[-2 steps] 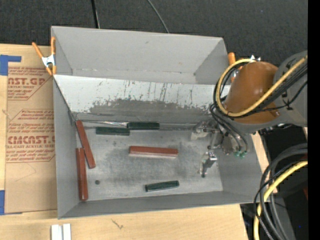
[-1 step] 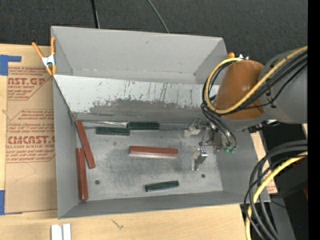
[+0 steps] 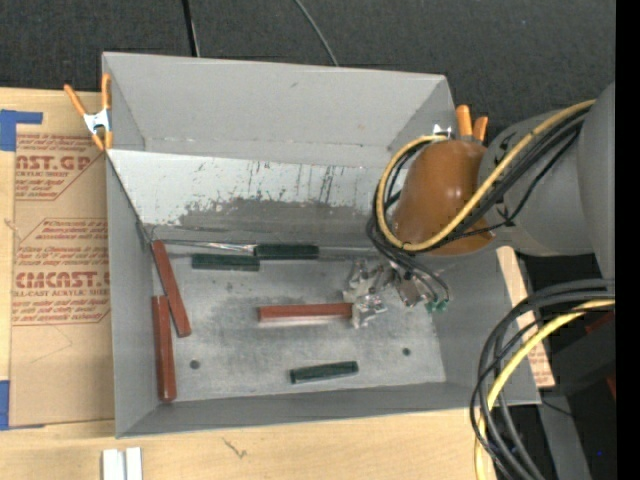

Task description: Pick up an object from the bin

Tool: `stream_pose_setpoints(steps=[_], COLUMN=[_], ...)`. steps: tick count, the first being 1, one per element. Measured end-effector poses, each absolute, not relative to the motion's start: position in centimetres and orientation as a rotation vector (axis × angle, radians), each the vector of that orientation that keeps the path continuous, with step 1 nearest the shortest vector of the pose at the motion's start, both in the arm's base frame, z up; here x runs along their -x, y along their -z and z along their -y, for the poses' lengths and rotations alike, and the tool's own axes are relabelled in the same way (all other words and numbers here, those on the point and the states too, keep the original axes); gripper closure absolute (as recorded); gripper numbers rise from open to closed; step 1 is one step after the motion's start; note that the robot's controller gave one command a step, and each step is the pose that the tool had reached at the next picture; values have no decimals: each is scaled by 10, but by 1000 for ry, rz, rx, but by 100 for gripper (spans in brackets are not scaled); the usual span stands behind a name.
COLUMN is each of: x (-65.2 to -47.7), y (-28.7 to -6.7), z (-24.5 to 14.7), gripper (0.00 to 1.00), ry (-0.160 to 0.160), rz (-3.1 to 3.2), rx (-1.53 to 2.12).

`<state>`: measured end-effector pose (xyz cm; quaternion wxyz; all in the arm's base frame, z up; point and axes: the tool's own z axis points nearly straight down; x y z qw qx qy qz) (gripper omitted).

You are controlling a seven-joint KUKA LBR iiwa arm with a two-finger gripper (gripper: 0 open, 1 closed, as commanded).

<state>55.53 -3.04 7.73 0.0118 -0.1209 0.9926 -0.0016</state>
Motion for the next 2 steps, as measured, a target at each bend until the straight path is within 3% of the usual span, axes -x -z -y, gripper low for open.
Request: stream_pose_setpoints(steps=[1, 2], x=[-555, -539], y=[-77, -216], z=[30, 26], gripper=[100, 100], ry=[5, 1], rz=[-3095, -3117], rx=[377, 369])
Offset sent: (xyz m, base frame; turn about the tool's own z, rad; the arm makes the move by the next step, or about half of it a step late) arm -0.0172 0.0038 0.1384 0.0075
